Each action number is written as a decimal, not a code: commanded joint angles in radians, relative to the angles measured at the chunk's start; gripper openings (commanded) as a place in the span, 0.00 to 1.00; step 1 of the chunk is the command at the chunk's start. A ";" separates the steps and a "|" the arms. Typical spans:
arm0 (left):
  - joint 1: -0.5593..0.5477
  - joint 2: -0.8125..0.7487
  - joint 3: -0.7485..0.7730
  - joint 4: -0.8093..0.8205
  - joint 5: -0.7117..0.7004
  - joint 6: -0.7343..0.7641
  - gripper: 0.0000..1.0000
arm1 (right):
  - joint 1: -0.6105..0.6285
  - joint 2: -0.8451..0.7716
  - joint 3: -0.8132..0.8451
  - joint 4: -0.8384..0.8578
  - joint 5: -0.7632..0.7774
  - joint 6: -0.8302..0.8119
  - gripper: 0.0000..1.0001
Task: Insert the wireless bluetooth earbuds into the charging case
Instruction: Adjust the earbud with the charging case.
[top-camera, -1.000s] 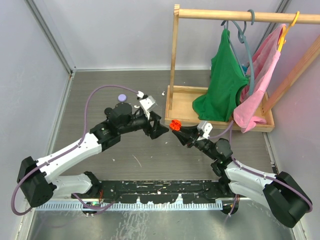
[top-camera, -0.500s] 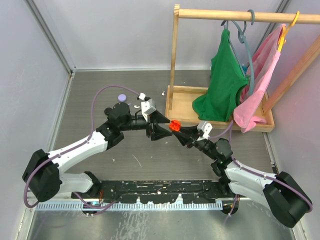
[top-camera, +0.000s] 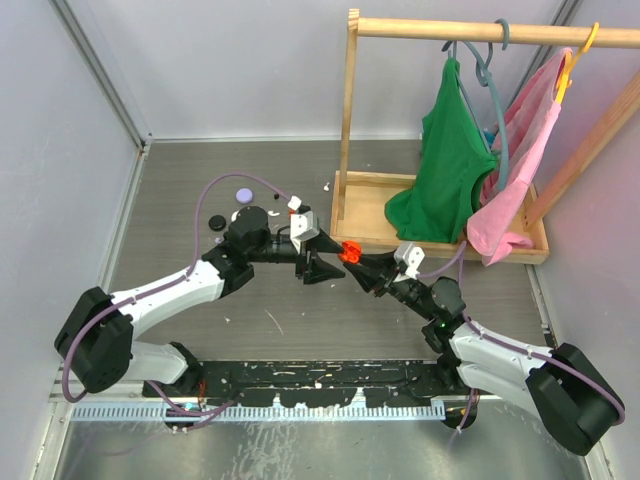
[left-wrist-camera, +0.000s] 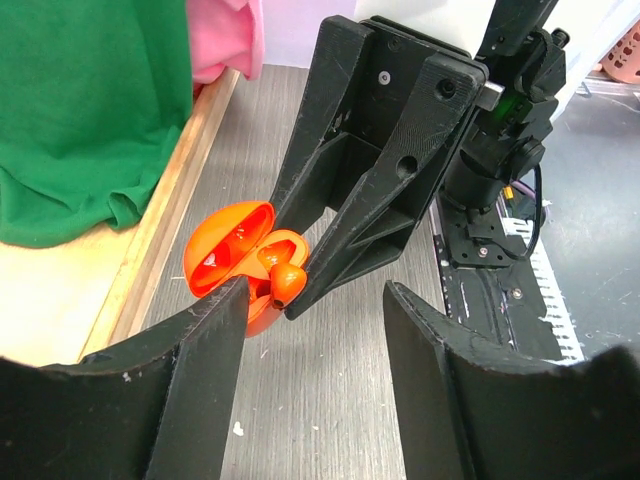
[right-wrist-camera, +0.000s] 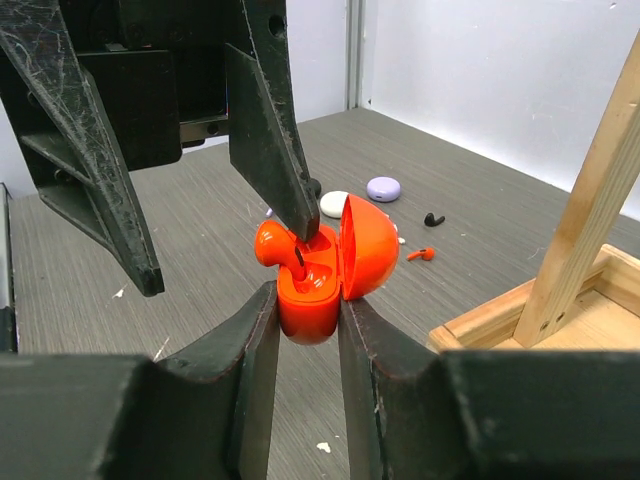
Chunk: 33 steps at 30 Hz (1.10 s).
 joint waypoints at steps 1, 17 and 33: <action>0.004 -0.012 0.000 0.024 0.029 0.011 0.56 | 0.002 -0.007 0.010 0.086 -0.004 0.007 0.03; -0.044 -0.127 -0.008 -0.127 -0.051 0.014 0.54 | 0.001 0.000 0.011 0.090 -0.007 0.010 0.03; -0.087 -0.098 0.030 -0.123 -0.095 0.014 0.55 | 0.002 -0.004 0.010 0.090 -0.007 0.011 0.03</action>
